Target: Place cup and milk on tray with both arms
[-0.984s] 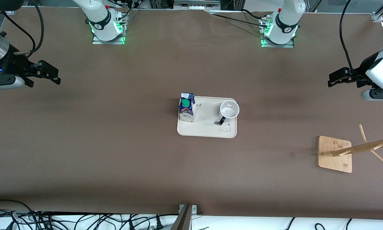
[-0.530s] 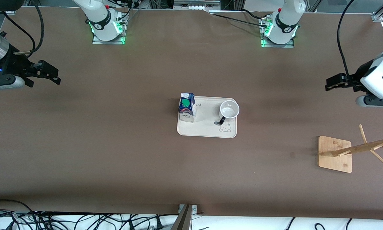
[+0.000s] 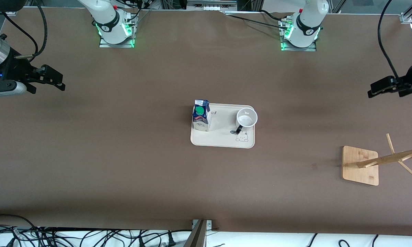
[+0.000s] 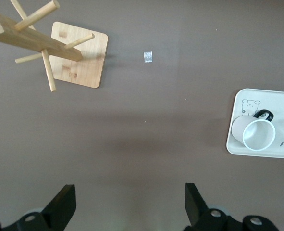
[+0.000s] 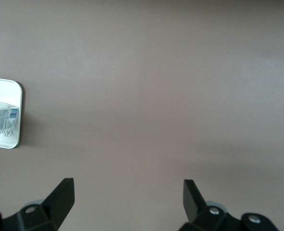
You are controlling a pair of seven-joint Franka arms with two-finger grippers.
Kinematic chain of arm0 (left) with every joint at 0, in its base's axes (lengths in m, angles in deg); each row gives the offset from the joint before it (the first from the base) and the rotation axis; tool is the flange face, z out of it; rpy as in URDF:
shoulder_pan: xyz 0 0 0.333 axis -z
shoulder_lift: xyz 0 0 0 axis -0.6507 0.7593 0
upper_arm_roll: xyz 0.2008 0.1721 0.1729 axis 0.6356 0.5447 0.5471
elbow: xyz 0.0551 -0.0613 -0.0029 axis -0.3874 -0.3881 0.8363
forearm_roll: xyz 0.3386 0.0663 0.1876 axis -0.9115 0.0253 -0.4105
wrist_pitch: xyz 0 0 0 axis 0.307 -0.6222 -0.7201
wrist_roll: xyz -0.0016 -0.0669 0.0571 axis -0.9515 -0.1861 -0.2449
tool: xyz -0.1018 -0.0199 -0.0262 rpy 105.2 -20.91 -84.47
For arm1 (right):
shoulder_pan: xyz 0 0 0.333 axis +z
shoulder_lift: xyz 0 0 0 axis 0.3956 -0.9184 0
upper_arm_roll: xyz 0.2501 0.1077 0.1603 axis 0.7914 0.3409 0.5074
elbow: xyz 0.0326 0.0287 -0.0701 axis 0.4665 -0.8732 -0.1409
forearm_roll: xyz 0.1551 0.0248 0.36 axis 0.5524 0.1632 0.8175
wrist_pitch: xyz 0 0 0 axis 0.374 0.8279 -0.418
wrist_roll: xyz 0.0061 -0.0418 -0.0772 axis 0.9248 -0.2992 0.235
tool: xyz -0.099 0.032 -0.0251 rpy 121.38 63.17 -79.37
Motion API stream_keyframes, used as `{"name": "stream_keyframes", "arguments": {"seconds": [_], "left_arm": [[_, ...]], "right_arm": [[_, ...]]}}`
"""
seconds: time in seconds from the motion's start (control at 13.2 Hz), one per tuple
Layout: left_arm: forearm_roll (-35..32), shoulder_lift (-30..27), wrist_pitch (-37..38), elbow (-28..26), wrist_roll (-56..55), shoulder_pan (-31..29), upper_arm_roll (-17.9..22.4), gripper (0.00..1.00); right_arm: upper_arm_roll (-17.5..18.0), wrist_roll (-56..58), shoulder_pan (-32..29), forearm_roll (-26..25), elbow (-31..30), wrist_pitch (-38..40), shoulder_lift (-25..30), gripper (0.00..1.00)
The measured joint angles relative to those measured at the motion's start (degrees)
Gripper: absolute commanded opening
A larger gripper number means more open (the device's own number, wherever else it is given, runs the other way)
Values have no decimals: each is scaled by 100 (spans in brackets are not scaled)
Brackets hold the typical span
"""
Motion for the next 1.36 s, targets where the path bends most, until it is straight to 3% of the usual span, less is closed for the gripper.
{"name": "stream_keyframes", "arguments": {"seconds": [0.83, 1.36], "left_arm": [[19, -126, 70, -51, -6, -71, -20, 100], [20, -566, -301, -807, -6, 31, -34, 100]], "right_arm": [[3, 0, 0, 0, 0, 0, 0, 100], [6, 0, 1, 0, 2, 0, 0, 100]]}}
